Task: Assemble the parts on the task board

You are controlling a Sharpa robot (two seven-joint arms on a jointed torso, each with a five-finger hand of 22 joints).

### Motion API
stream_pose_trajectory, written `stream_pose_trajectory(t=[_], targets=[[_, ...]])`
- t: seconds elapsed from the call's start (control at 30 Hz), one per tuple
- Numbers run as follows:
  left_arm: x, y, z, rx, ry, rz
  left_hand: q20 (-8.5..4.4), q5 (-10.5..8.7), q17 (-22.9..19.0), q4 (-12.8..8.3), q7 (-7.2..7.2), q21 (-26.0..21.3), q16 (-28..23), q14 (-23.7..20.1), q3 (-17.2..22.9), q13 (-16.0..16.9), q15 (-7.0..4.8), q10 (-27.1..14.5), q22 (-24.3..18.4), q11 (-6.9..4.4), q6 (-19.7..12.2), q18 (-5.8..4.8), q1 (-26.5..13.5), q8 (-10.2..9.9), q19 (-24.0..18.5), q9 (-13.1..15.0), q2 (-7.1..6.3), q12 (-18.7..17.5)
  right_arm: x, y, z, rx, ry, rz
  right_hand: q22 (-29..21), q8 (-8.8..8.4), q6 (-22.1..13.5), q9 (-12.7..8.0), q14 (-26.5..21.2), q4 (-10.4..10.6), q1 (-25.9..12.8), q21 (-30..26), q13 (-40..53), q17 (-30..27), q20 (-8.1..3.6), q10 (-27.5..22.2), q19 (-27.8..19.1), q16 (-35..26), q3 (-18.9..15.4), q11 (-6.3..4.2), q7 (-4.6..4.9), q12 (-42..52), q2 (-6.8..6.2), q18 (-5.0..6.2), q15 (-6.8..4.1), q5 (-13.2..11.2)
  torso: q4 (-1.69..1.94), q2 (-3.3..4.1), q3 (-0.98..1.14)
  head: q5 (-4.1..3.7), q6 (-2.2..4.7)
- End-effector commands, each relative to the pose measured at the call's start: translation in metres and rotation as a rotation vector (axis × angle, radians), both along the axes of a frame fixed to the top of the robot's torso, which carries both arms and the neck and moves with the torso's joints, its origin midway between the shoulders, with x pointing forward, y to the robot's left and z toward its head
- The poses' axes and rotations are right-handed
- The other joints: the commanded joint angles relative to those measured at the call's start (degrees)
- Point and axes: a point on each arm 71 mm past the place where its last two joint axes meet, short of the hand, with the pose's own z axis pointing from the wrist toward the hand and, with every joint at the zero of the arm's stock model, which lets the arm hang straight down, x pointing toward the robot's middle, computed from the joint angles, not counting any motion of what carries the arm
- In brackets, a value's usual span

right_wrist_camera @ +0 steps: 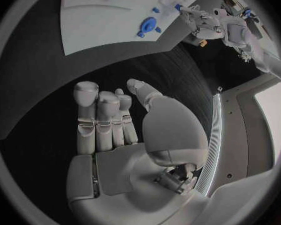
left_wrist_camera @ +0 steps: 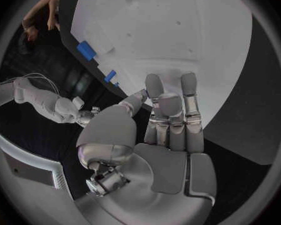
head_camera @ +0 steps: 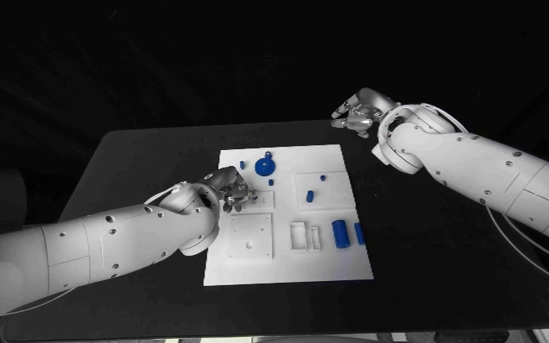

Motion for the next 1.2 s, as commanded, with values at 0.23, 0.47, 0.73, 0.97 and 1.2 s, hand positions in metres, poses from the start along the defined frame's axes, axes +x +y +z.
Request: stream_pose_trajectory(t=[0.23,0.47,0.73,0.97,1.2], targets=[[-0.002,-0.0037,-0.0062,0.075,0.069,-0.036,-0.02,-0.01,-0.1,0.1,-8.01,-0.8,0.3,0.0,0.2,0.1,-0.29,1.7,0.6,-1.7,13.6,-0.8,1.4,0.3,0.5,0.1,1.05,0.3,0.0001,0.002,-0.0011,-0.002,0.018,0.008,4.4,0.24,0.3,0.0,-0.1,0.0,-0.5,-0.4,-0.1,-0.1,0.04,-0.5,2.6,-0.3,-0.2,-0.08,0.04,-0.3,0.02,0.29,0.1,0.2,0.05,-0.06,-0.01,0.0,-0.22],[-0.0006,-0.0036,-0.0076,0.091,0.08,-0.034,0.08,-0.02,-0.2,0.0,-7.97,-1.2,0.3,-0.1,0.2,0.2,-0.24,1.7,1.0,-1.6,13.6,-0.75,1.2,0.3,0.5,0.1,1.07,0.3,0.0003,0.003,-0.0022,-0.002,0.023,0.011,4.4,0.23,0.2,0.0,0.0,0.1,-0.6,-0.5,-0.2,-0.1,0.03,-0.5,2.6,-0.3,-0.3,-0.08,0.04,-0.4,0.09,0.28,0.1,0.3,0.02,-0.05,-0.02,-0.1,-0.23],[0.0017,-0.0025,-0.0077,0.093,0.075,-0.026,0.11,-0.1,-0.2,0.0,-7.96,-1.4,0.3,-0.2,0.1,0.2,-0.22,1.7,1.1,-1.58,13.5,-0.71,1.2,0.3,0.6,0.1,1.06,0.3,0.0005,0.0028,-0.0035,-0.005,0.032,0.012,4.4,0.23,0.2,0.0,0.0,0.1,-0.6,-0.5,-0.2,-0.1,0.03,-0.5,2.6,-0.3,-0.3,-0.08,0.04,-0.4,0.09,0.28,0.1,0.3,0.06,-0.04,-0.01,-0.15,-0.23],[0.002,-0.0023,-0.0061,0.08,0.056,-0.026,0.1,-0.09,-0.3,0.0,-7.98,-1.7,0.3,-0.1,0.2,0.2,-0.24,1.7,1.4,-1.6,13.6,-0.71,1.3,0.3,0.8,0.0,1.06,0.3,0.0005,0.0025,-0.0045,-0.006,0.035,0.012,4.4,0.25,0.2,0.0,-0.1,0.2,-0.6,-0.7,-0.3,-0.2,0.03,-0.5,2.6,-0.5,-0.4,-0.08,0.05,-0.5,0.11,0.28,0.11,0.2,0.02,-0.03,-0.01,-0.26,-0.29],[0.002,-0.0028,-0.0011,0.036,-0.004,-0.029,0.26,0.15,-0.5,0.9,-7.92,-2.6,0.5,-0.3,0.1,0.4,-0.14,1.7,2.5,-1.43,13.6,-0.61,2.4,0.3,1.0,-0.3,0.42,0.4,0.0007,0.0021,-0.0067,-0.006,0.04,0.012,4.3,0.24,0.1,0.0,-0.1,0.7,-1.3,-0.9,-0.4,-0.3,0.04,-0.6,2.6,-0.6,-0.8,-0.06,0.03,-0.7,0.13,0.29,0.11,0.3,0.14,-0.05,-0.03,-0.09,-0.51]])
